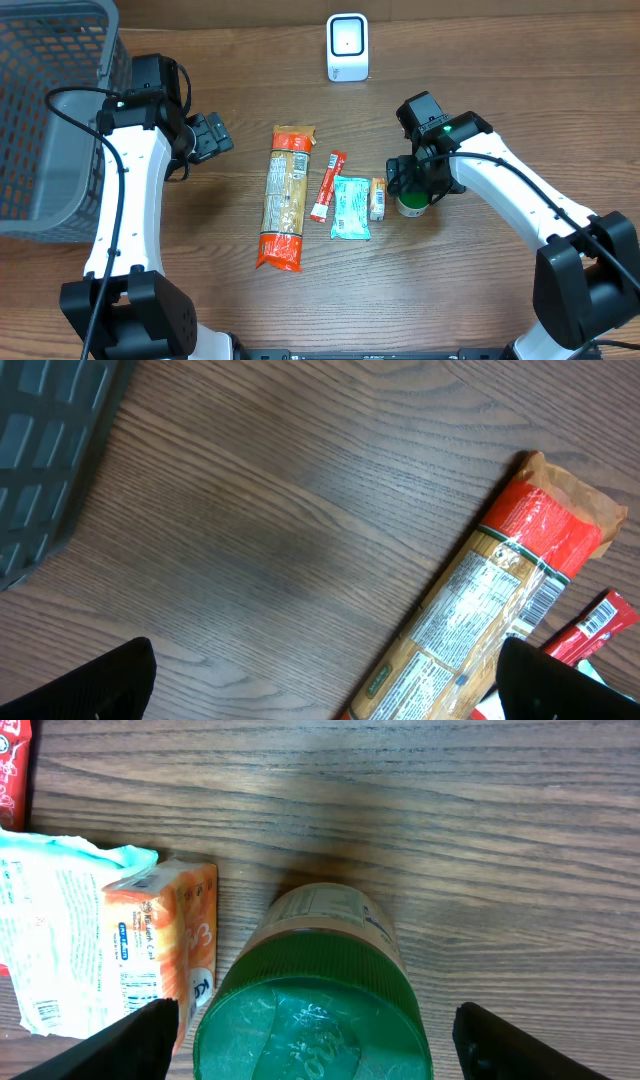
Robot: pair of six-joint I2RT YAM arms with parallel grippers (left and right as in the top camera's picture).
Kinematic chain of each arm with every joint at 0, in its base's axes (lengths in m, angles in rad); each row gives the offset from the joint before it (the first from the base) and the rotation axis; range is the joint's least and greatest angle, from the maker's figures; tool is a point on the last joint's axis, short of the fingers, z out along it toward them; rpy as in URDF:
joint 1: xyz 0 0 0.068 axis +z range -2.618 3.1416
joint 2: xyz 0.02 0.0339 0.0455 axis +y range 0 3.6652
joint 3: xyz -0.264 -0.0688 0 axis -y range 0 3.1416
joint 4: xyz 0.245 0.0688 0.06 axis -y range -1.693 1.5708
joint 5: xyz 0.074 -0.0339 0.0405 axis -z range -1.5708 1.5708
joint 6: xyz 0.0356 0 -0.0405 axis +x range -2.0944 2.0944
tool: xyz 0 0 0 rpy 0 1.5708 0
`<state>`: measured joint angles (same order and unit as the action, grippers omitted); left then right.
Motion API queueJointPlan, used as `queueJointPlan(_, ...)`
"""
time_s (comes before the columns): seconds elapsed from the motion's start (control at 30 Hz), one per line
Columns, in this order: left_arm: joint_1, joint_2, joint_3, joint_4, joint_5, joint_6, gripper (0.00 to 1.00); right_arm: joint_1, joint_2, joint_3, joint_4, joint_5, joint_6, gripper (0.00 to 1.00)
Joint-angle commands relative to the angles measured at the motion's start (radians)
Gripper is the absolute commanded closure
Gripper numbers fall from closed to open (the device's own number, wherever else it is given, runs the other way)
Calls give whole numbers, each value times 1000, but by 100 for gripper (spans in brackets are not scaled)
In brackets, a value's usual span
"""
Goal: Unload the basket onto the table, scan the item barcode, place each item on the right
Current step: 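Lower the right gripper around the green-lidded jar and close on it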
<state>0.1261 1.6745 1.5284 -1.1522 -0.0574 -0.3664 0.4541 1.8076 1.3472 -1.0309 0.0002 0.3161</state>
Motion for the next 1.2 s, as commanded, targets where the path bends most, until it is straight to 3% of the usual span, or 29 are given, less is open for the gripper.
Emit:
queueJointPlan(0.0, -2, -14, 16, 1, -9, 11, 0, 5, 2, -10, 7, 2, -11, 11)
queueJointPlan(0.47, -2, -14, 16, 1, -9, 11, 0, 5, 2, -142, 127, 17, -134, 11)
queueJointPlan(1.17, -2, -14, 16, 1, -9, 11, 0, 5, 2, -150, 189, 27, -117, 12)
